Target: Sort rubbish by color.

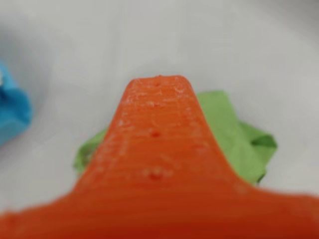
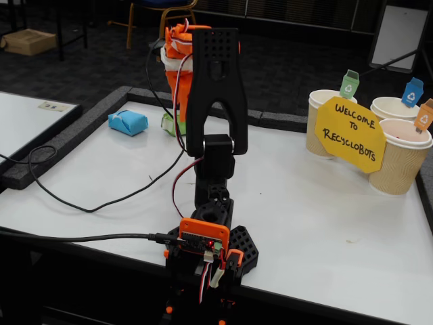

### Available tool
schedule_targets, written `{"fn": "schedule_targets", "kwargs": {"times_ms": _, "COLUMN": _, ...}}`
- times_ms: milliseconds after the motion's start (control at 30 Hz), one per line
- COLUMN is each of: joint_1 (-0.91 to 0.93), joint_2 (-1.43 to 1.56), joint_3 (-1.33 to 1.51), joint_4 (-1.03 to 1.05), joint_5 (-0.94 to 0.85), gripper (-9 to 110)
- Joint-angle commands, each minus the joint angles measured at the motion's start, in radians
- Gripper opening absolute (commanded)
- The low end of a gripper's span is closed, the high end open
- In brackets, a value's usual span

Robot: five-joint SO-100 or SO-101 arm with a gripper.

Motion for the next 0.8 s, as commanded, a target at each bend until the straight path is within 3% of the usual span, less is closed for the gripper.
{"fn": "schedule_targets", "kwargs": {"times_ms": 0, "joint_1": 0.026, "joint_2": 0.009, "joint_3": -0.143, "joint_4": 0.008, "joint_5": 0.017, "gripper": 17}}
{"fn": "schedule_targets", "kwargs": {"times_ms": 300, "joint_1": 0.029, "joint_2": -0.075, "joint_3": -0.169, "joint_4": 0.006, "joint_5": 0.014, "gripper": 17}}
{"fn": "schedule_targets", "kwargs": {"times_ms": 533, "joint_1": 0.040, "joint_2": -0.086, "joint_3": -0.167, "joint_4": 0.003, "joint_5": 0.017, "gripper": 1}}
{"fn": "schedule_targets", "kwargs": {"times_ms": 767, "joint_1": 0.061, "joint_2": -0.084, "joint_3": -0.161, "joint_4": 0.003, "joint_5": 0.017, "gripper": 0}}
